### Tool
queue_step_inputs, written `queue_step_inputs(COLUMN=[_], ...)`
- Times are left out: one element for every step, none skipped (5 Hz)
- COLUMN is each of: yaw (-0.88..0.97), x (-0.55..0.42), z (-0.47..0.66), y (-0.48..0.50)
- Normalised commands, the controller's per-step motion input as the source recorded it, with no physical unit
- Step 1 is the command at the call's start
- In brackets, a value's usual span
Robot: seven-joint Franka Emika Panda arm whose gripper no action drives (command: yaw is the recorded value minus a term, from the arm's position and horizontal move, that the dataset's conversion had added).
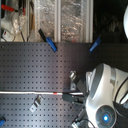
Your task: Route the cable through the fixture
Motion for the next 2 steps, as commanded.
queue_step_inputs(yaw=[0.07,0.00], x=[0.036,-0.001], z=[-0.01,0.00], y=[0.094,0.020])
